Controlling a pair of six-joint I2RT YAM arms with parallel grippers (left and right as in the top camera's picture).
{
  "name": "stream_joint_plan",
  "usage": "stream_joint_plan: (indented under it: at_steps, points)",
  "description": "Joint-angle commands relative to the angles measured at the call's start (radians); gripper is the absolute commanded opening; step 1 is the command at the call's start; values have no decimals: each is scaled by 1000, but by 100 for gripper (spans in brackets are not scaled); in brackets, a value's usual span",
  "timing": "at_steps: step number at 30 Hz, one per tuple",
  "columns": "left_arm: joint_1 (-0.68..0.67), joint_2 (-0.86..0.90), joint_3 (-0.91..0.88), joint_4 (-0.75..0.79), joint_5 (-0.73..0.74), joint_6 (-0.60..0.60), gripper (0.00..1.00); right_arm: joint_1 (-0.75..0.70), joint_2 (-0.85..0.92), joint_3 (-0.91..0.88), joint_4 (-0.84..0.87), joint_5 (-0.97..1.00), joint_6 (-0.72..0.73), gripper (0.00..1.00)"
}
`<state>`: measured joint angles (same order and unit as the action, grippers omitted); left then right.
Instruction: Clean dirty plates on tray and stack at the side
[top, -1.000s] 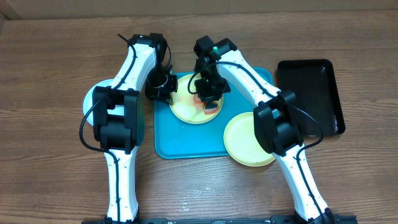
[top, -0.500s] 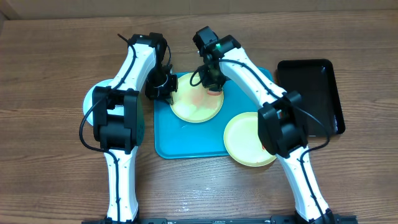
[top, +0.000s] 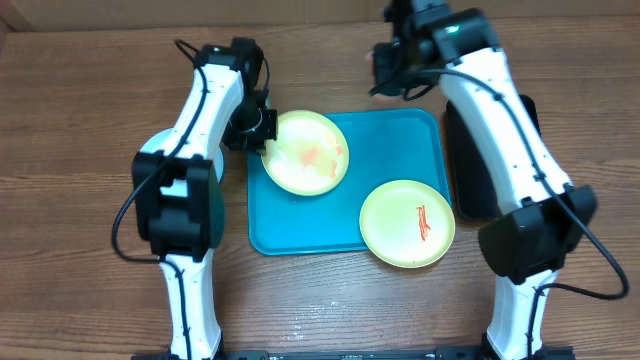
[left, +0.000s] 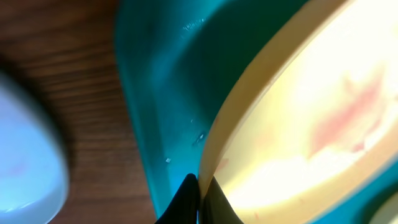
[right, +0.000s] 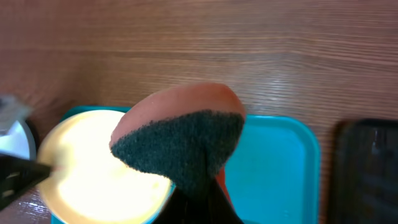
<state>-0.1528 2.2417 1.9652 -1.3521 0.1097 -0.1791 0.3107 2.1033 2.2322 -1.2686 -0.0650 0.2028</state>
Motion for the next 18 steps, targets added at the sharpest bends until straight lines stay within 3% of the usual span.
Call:
stream_joint_plan:
  at_steps: [1, 8, 18]
  points:
    - [1, -102, 1, 3, -64, 19, 4, -66, -35, 9, -10, -86, 8, 4]
    - [-29, -198, 1, -2, -243, -6, 4, -158, -35, 8, -24, -132, 8, 4]
    - [-209, -254, 1, -74, -733, -201, 4, -174, -35, 8, -20, -126, 7, 4]
